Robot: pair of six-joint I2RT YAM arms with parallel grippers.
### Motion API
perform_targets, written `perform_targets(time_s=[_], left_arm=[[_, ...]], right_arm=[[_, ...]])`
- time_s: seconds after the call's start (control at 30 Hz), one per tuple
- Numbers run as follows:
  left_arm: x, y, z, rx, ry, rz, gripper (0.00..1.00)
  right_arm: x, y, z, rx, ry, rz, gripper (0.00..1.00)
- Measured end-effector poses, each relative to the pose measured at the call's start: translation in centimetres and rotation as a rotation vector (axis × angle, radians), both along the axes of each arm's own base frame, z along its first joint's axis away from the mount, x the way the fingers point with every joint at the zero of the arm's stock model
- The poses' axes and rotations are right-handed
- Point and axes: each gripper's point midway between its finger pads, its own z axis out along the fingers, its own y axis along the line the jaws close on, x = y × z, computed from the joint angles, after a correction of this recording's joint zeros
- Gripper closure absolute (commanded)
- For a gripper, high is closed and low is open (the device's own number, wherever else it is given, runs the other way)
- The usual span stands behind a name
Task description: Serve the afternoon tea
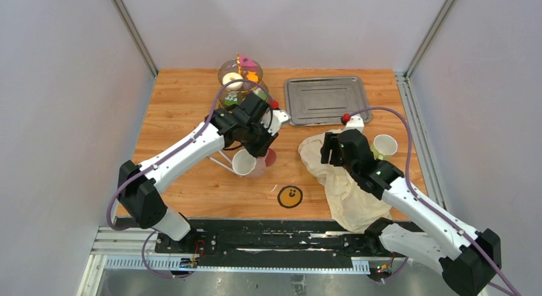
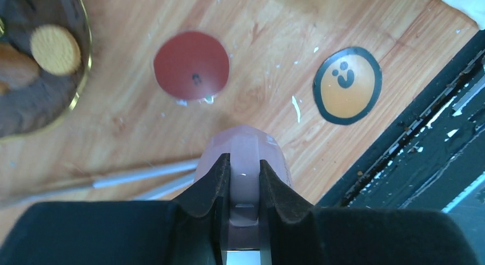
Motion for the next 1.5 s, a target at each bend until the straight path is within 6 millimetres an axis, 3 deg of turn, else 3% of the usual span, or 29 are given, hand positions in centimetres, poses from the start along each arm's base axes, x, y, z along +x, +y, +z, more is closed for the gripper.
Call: perform_targets(time_s=[0.13, 0.27, 0.67, 0.9, 1.23, 1.37, 1.5], left_arm=[[1.1, -1.7, 0.6, 0.042, -0.055, -0.114, 1.00], [2.5, -3.1, -0.5, 0.145, -0.097, -0.215, 1.00], [7.4, -4.6, -4.2, 0.359, -0.142, -0.227, 1.00], [7.7, -4.6, -6.7, 0.438, -0.121, -0.266, 1.00], [7.7, -5.3, -7.0, 0.451, -0.103, -0.308, 1.00], [7.8, -5.4, -7.1, 0.454, -0.104, -0.310, 0.78], [8.0, -5.2, -7.3, 0.470, -0.107, -0.303, 0.66]], right_arm=[[0.0, -2.4, 0.8, 0.008, -0.032, -0.061, 0.36], [-0.1, -4.0, 1.1, 0.016, -0.047, -0.105, 0.36], [-0.8, -5.3, 0.4, -0.001, -0.023, -0.131, 0.37], [-0.8, -6.2, 0.5, 0.000, -0.028, -0.162, 0.37], [-0.9, -7.1, 0.5, -0.011, -0.033, -0.180, 0.37], [-1.0, -7.2, 0.5, -0.015, -0.033, -0.181, 0.37], [-1.0, -7.3, 0.6, -0.016, -0.036, -0.181, 0.37]])
